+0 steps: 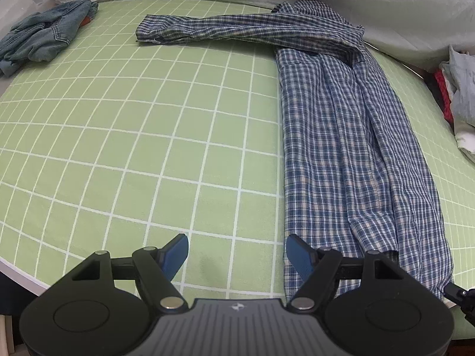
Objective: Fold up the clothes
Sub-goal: 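Pinch the folded shirt side with the right gripper and tug it straight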
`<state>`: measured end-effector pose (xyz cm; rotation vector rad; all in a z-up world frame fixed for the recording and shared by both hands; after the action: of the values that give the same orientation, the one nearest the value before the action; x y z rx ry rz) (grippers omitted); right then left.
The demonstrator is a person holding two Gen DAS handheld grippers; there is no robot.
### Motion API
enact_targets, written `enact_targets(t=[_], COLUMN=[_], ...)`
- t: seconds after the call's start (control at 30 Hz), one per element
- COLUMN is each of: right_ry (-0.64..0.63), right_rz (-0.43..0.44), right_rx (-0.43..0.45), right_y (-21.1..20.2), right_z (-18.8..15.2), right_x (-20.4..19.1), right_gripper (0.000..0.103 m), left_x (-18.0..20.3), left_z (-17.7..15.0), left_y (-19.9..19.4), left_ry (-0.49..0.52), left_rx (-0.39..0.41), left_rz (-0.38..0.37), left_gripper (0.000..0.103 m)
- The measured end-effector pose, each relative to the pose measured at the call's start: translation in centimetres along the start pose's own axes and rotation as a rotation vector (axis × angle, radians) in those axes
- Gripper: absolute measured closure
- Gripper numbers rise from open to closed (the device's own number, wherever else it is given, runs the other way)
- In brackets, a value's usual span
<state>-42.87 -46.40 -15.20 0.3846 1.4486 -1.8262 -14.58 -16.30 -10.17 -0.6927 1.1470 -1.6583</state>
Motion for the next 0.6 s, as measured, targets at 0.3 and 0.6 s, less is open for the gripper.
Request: enact_targets(t=[0.3, 0.6], right_ry=[-0.011, -0.089], right_rz=[-0.042, -0.089], right_rx=[-0.084, -0.005], right_y=[0.3, -0.7], right_z=[-1.4, 0.4], right_x=[0.3, -0.9], right_gripper=[0.099, 0.059], left_x=[0.3, 0.6], left_z=[0.4, 0.7], left_y=[-0.2, -0.1], left_ry=[0.023, 0.006], left_rx=[0.014, 0.024], left_rz=[-0.004, 0.008], left_gripper=[0.030, 0.030])
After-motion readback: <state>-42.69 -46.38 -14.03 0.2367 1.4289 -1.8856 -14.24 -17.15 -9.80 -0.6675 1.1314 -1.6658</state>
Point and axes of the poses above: each gripper's, at about its wrist camera, not at the fingertips, and y roughly the way its jaws point, x to its right, z to its top, the point moved 4 cm from there along y, roughly the way its jaws point, and after that the axes turned 14 degrees about z, right-handed, at the moved point
